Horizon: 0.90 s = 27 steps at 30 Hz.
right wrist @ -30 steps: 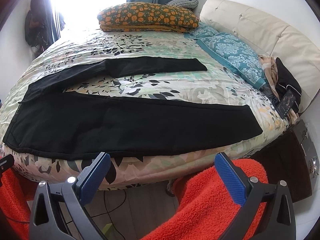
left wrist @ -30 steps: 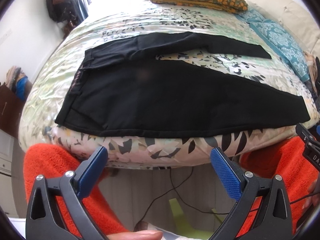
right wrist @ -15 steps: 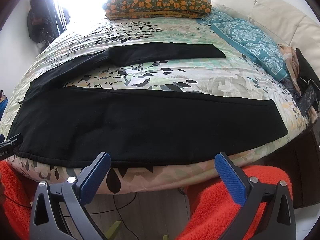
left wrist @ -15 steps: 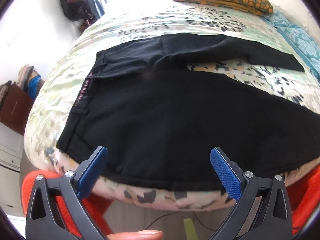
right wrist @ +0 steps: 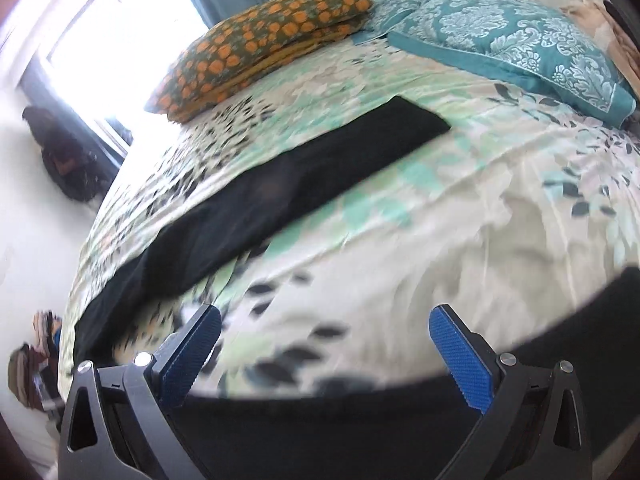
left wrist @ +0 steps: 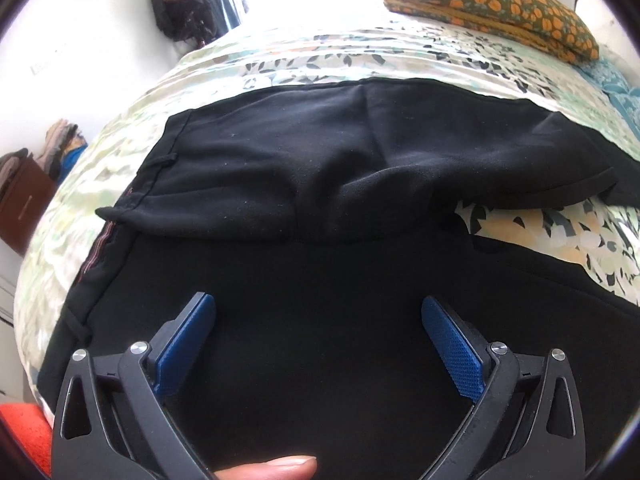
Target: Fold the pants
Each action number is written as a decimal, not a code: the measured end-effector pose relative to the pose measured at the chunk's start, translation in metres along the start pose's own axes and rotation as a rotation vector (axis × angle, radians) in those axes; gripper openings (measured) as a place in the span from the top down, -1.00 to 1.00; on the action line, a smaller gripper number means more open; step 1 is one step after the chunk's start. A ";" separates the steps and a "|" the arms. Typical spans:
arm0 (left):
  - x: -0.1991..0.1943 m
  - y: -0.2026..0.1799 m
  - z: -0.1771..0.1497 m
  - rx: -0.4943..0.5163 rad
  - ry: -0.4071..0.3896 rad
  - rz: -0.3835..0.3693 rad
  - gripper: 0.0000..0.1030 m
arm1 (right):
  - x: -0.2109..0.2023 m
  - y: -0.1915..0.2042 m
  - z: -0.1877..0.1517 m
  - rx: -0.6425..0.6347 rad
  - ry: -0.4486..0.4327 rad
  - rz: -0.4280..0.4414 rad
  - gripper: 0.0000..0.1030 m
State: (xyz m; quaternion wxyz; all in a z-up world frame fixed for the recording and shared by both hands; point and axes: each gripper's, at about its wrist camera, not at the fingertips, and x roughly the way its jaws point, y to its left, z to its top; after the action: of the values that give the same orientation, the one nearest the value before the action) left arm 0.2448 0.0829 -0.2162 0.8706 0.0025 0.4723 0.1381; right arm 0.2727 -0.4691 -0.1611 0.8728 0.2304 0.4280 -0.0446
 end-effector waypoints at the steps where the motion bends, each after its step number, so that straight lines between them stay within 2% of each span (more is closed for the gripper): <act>1: 0.000 0.002 -0.002 -0.012 -0.005 -0.009 -0.99 | 0.015 -0.018 0.024 0.039 0.002 0.004 -1.00; 5: 0.005 0.008 -0.001 -0.044 0.004 -0.050 -0.99 | 0.075 -0.080 0.111 0.170 0.001 -0.032 -1.00; 7: 0.006 0.005 -0.001 -0.035 0.001 -0.037 -0.99 | 0.099 -0.098 0.141 0.224 0.004 -0.010 -0.98; 9: 0.007 0.003 0.000 -0.036 0.002 -0.031 -0.99 | 0.125 -0.106 0.158 0.273 0.046 0.011 -0.83; 10: 0.007 0.003 0.000 -0.038 0.004 -0.030 -0.99 | 0.137 -0.106 0.162 0.283 0.077 -0.002 -0.65; 11: 0.007 0.003 0.001 -0.040 0.008 -0.029 -0.99 | 0.144 -0.103 0.165 0.269 0.079 -0.048 -0.27; 12: 0.007 0.003 0.001 -0.042 0.012 -0.028 -0.99 | 0.147 -0.098 0.170 0.232 0.065 -0.086 0.16; 13: 0.006 0.003 0.002 -0.045 0.017 -0.030 -0.99 | 0.148 -0.089 0.175 0.182 0.063 -0.121 0.75; 14: 0.007 0.004 0.003 -0.048 0.021 -0.034 -0.99 | 0.147 -0.083 0.180 0.143 0.056 -0.113 0.75; 18: 0.005 0.006 0.004 -0.043 0.028 -0.043 -0.99 | 0.131 -0.055 0.196 -0.110 -0.063 -0.272 0.75; 22: 0.003 0.003 0.008 0.001 0.067 -0.076 -0.99 | 0.156 -0.059 0.193 -0.155 -0.004 -0.332 0.59; 24: -0.001 0.001 0.015 0.042 0.123 -0.120 -0.98 | 0.164 -0.062 0.184 -0.154 0.027 -0.355 0.17; 25: -0.006 0.003 0.021 0.039 0.142 -0.158 -0.98 | 0.162 -0.065 0.180 -0.137 0.025 -0.350 -0.40; 26: -0.012 0.006 0.027 0.026 0.136 -0.206 -0.98 | 0.157 -0.068 0.176 -0.119 0.019 -0.330 -0.75; 27: -0.019 0.010 0.038 0.009 0.111 -0.245 -0.98 | 0.151 -0.069 0.171 -0.104 0.002 -0.319 -0.78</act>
State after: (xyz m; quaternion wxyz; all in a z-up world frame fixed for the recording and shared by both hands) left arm 0.2638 0.0922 -0.1786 0.8534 -0.0589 0.5171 0.0285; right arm 0.4731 -0.5881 -0.2114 0.8651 0.1140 0.4616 -0.1600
